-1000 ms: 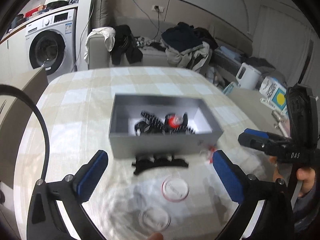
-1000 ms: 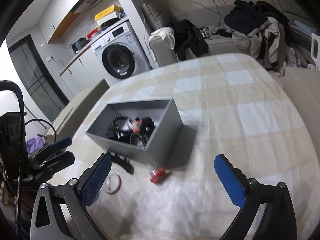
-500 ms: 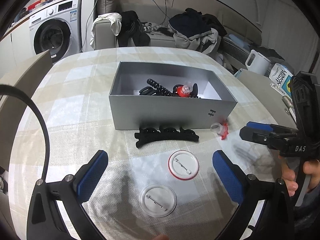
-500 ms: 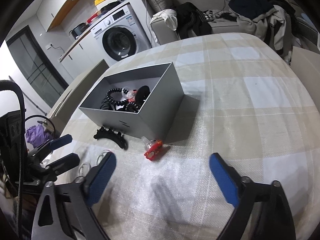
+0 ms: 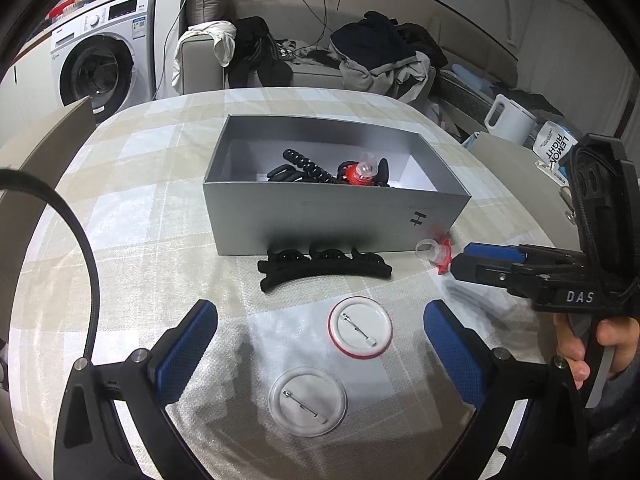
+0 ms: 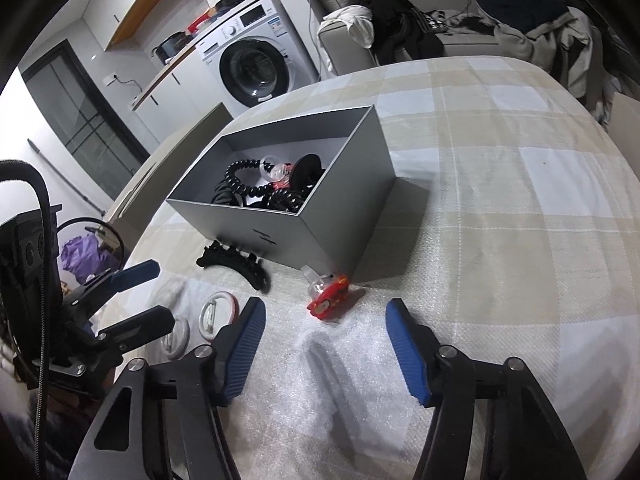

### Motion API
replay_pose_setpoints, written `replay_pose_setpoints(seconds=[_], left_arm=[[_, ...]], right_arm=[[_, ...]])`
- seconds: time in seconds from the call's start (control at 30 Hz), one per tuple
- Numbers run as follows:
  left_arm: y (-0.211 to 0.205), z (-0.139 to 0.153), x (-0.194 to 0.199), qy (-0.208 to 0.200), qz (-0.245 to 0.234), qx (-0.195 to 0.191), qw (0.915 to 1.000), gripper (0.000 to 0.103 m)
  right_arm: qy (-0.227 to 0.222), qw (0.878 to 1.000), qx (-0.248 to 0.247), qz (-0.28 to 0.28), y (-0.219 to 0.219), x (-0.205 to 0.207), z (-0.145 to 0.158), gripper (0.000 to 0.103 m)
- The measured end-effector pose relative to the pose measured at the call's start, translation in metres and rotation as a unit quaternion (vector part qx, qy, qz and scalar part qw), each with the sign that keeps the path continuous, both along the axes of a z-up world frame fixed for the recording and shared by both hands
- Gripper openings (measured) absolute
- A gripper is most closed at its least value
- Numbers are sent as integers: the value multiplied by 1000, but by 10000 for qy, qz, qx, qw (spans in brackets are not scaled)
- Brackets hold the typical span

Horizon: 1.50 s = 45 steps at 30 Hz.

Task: Organize jewelry
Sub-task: 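Withdraw both tools from the box toward the black toothed clip and red piece, then grasp the long black toothed hair clip with the left gripper while the right grasps the red plastic piece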

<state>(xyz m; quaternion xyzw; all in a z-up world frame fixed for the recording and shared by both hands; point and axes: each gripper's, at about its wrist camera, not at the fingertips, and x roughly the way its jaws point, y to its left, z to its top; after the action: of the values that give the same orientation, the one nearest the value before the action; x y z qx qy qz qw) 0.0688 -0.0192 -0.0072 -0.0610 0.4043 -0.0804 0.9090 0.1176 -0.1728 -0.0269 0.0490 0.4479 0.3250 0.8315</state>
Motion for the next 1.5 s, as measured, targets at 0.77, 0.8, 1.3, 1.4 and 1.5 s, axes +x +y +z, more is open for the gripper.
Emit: replay_pose_setpoints(seconds=[0.77,0.8,1.3,1.4,1.5], left_arm=[[2,-3,8,88,69,-2,9999,100],[2,-3,9,92,69,-6,9999,100],[-15,-9,32,361,-69,54,9993,100],[-16,-13,36,463,-13,98,9989,100],[-15,-15,38,552,31,68,9984,100]], right_arm=[[-325,9983,-452,162,18,0,-3,22],[-335,9985,-411,164,16,-1,-2,22],[-383,9991,170,-95,-12,-9,15,22],[-414,9989,193,-89,-13,-12,17,22],[-429,9988,208,-105,-15,-13,18,22]])
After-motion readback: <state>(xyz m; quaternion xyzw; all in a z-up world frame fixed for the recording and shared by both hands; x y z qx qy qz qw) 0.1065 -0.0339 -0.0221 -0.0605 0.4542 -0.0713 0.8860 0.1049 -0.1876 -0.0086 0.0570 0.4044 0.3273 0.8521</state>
